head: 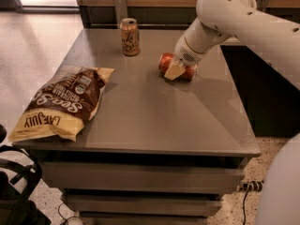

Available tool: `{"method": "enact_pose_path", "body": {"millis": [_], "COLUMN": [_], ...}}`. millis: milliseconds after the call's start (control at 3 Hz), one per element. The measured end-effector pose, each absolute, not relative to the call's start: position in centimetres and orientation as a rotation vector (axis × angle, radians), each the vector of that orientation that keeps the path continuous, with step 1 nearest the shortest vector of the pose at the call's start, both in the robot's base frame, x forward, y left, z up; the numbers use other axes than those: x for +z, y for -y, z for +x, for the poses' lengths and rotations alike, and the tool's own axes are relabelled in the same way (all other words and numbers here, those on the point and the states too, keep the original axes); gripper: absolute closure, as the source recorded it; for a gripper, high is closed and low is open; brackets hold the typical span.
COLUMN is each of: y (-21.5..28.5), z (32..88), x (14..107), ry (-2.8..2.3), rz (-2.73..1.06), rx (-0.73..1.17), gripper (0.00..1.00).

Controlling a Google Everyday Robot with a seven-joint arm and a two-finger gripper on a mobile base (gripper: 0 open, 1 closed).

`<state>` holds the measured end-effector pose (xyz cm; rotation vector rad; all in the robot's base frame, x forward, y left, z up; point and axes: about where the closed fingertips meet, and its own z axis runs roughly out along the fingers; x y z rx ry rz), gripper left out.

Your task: Knock coke can over

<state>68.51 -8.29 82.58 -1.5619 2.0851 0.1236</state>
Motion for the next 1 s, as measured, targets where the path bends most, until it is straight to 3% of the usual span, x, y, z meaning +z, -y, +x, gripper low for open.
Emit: {"method": "enact_pose_path", "body": {"millis": [333, 1000], "y": [8.28, 8.06], "z": [68.51, 68.47], "x": [82.58, 82.30], "ry": [-2.085, -2.086], "rz": [-1.562, -1.568], "rx": [0.124, 0.128], "gripper": [0.82, 0.35]}}
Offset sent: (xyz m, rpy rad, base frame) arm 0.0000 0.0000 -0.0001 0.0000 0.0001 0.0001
